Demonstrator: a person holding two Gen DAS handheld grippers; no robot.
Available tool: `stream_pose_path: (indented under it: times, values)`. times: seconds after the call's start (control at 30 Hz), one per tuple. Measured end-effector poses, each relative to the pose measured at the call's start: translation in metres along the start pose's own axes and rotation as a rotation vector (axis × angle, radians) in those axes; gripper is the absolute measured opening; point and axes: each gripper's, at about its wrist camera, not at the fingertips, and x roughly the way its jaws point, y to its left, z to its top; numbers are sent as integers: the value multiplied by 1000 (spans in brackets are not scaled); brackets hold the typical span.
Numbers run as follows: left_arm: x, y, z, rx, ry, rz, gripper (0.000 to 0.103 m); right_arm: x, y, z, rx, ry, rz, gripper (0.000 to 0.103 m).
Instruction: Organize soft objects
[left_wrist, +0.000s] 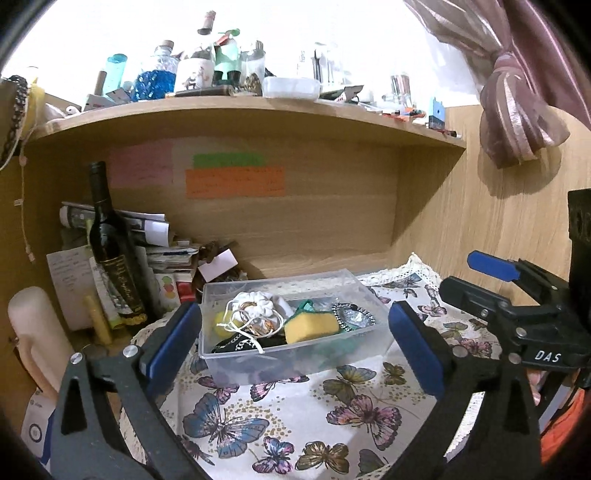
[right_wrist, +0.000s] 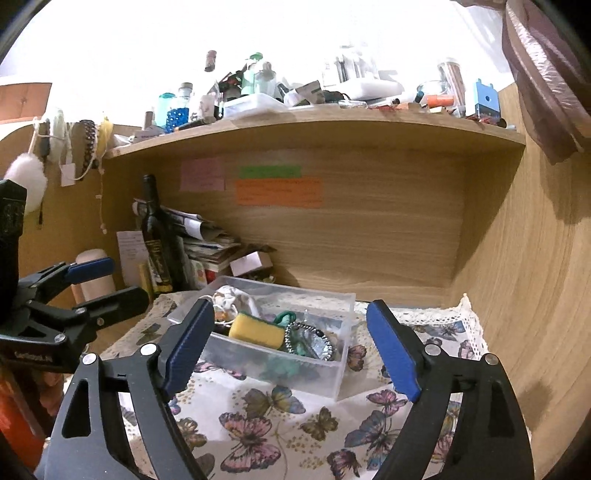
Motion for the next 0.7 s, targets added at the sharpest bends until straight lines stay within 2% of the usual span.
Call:
stream_pose_path:
  times: [0.07,0.7]
  values:
    - [-3,-1,-2,-3,-5,1,103,-5,0,-2,6,-7,5,87]
    - [-12,2,-4,-20,-15,0,103,-13,1,-5,19,-21,7,91]
